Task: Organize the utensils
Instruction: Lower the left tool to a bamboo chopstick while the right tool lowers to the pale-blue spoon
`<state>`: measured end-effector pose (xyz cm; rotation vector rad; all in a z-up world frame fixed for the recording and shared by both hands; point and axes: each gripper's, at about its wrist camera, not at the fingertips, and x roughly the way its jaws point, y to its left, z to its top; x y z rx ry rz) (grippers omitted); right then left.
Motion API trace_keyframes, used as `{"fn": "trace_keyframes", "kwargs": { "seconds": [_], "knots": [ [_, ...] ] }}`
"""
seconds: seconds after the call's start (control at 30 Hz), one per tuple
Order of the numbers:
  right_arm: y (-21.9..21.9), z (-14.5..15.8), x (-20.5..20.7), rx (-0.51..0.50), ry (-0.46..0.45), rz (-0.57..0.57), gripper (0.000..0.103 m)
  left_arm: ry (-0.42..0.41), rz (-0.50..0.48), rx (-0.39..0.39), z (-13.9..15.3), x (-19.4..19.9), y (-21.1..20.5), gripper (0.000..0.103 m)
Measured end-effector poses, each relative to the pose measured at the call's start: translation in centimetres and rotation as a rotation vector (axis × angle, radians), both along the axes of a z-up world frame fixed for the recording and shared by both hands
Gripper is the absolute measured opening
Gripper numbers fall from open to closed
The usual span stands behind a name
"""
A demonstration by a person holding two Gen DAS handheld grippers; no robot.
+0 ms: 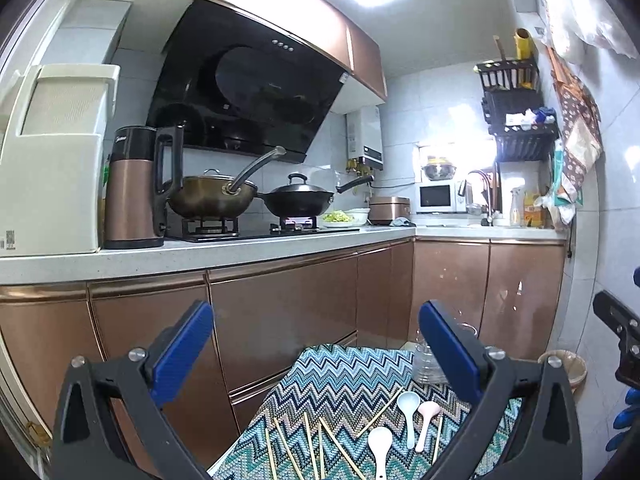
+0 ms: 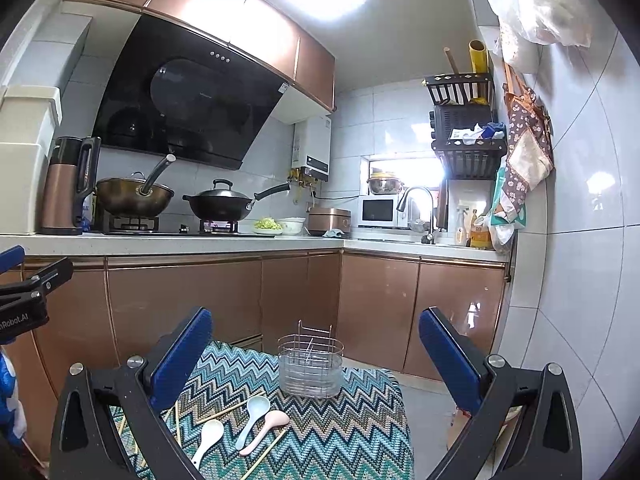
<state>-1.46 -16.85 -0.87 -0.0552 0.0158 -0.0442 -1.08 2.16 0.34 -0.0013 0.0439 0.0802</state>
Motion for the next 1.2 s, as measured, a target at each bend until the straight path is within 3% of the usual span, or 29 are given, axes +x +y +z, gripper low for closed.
{"fn": "trace_keyframes", "kwargs": {
  "seconds": [0.23, 0.5, 0.93, 1.03, 1.13, 1.2],
  "knots": [
    [-0.1, -0.3, 0.6, 0.023, 0.022, 0.038, 0.103, 0.052, 0.001, -0.043, -0.4, 1.2, 1.2, 0.103],
    [-1.1, -2.0, 3.8, 0.097, 0.158, 0.099, 0.103, 0.202, 0.010, -0.086, -2.7, 4.5, 4.2, 0.103],
    [-3.0, -8.5, 13.5, 0.302, 0.495, 0.324, 0.102, 0.575, -0.070, -0.198, -10.9, 14.0, 6.7, 0.102],
    [-3.4, -10.3, 16.6, 0.331, 0.576, 0.357, 0.094, 0.657, -0.082, -0.211, -12.9, 16.5, 6.9, 0.099],
    [-3.5, -12.0, 19.9, 0.341, 0.649, 0.392, 0.082, 0.744, -0.094, -0.228, -14.9, 19.3, 7.1, 0.089],
    [-3.7, -13.6, 22.6, 0.363, 0.711, 0.427, 0.066, 0.803, -0.102, -0.237, -16.3, 21.3, 7.1, 0.080]
  ]
}}
